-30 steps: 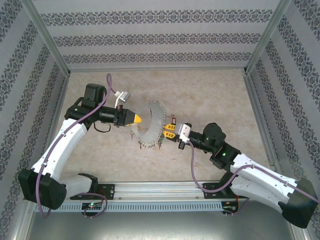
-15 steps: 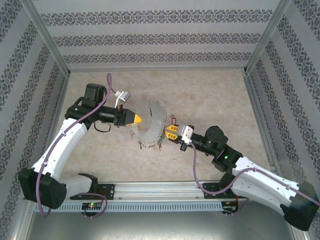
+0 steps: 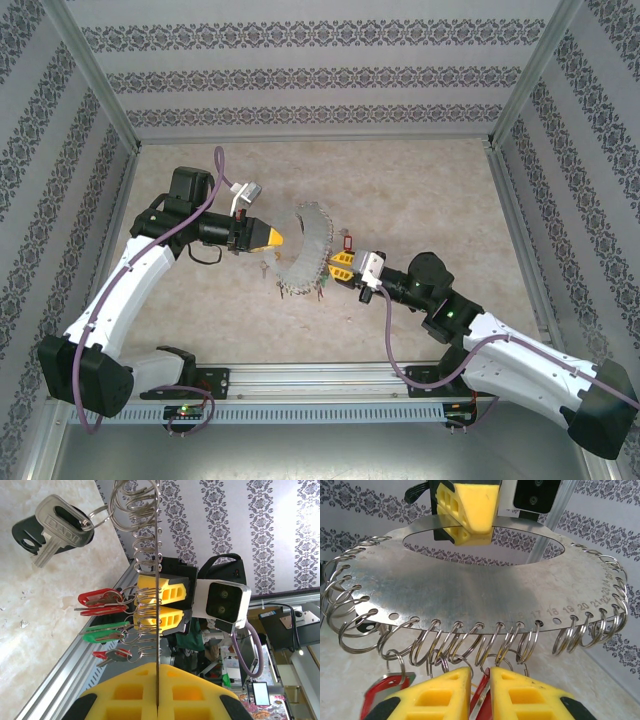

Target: Put the keys on the keyring

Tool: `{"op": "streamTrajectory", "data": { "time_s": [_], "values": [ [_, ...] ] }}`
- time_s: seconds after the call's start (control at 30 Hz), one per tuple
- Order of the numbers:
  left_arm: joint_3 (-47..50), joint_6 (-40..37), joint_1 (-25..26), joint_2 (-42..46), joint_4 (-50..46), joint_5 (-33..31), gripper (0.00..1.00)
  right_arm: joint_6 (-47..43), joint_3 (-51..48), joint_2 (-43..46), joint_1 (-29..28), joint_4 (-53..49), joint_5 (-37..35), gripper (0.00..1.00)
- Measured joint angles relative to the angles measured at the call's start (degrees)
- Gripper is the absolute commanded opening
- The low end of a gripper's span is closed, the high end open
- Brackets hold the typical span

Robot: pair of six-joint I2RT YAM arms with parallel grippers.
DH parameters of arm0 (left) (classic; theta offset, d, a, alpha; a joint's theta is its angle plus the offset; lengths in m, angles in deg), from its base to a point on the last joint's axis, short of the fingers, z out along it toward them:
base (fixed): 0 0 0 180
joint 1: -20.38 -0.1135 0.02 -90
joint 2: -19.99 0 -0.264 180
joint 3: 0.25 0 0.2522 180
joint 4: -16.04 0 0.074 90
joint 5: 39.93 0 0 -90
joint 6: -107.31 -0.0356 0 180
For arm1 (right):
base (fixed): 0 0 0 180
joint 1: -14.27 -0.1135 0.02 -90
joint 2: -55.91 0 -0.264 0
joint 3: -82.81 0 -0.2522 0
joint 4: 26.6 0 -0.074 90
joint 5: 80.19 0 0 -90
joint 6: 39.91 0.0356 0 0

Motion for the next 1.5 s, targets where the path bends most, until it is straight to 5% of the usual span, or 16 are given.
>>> {"op": "streamTrajectory", "data": {
  "time_s": [1.5],
  "values": [
    [0.0,0.0,-0.02,-0.26,-0.04,0.02,0.0,0.55,0.81,-3.19,-0.85,4.28,-0.72,0.16]
  ]
}}
